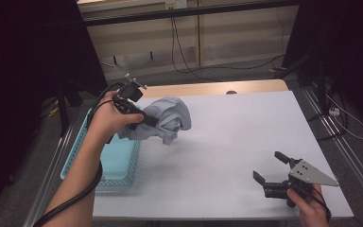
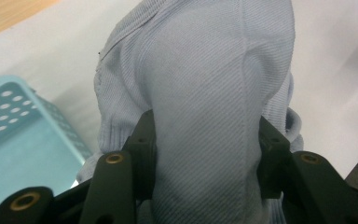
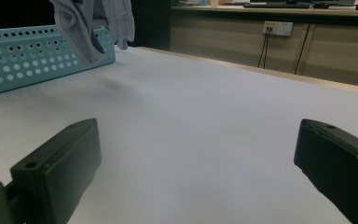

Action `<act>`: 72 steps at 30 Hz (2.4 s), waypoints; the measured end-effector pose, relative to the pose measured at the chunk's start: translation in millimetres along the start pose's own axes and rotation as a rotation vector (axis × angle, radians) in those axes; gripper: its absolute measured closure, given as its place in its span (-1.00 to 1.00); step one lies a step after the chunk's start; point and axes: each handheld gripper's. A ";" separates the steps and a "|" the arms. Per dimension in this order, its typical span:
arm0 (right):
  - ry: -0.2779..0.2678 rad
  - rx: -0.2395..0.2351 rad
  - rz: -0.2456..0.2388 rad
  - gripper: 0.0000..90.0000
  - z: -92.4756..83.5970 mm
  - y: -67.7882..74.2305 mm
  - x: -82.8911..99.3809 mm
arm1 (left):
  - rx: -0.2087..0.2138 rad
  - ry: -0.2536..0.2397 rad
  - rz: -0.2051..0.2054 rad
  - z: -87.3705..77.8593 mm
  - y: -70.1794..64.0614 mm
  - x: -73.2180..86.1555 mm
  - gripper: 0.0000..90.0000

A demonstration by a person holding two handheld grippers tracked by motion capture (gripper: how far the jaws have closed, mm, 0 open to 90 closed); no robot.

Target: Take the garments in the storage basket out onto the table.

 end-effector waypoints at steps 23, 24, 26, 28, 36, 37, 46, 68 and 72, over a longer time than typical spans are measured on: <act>-0.001 -0.005 -0.002 -1.00 0.3 0.5 -0.2 | 0.092 -0.005 0.047 36.9 -31.3 4.6 0.17; -0.001 -0.006 -0.002 -1.00 0.2 0.4 -0.1 | 0.097 -0.007 0.050 38.3 -32.4 5.1 0.17; 0.000 -0.005 -0.002 -1.00 0.2 0.4 -0.1 | 0.099 -0.011 0.048 41.8 -35.3 6.4 0.16; 0.000 -0.006 -0.003 -1.00 0.3 0.3 0.0 | 0.100 -0.014 0.051 45.5 -37.8 7.6 0.16; 0.003 -0.008 -0.004 -1.00 0.9 1.2 -0.1 | 0.122 -0.029 0.042 62.1 -46.1 13.2 0.15; 0.003 -0.007 -0.004 -1.00 0.9 1.2 0.0 | 0.119 -0.026 0.047 64.5 -46.8 13.9 0.15; 0.003 -0.010 -0.005 -1.00 1.0 1.0 0.0 | 0.116 -0.024 0.033 72.5 -46.7 17.4 0.15; 0.005 -0.012 -0.007 -1.00 1.4 1.3 -0.2 | 0.166 -0.039 0.077 63.0 -63.7 11.3 0.14; 0.006 -0.014 -0.009 -1.00 1.4 1.3 -0.2 | 0.197 -0.053 0.094 63.5 -68.2 9.9 0.13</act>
Point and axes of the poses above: each handheld gripper's, and its own axes: z roughly forward along the jaws, x roughly out of its underside, y roughly to its left, and after that the axes turned 9 degrees about -x, right-handed
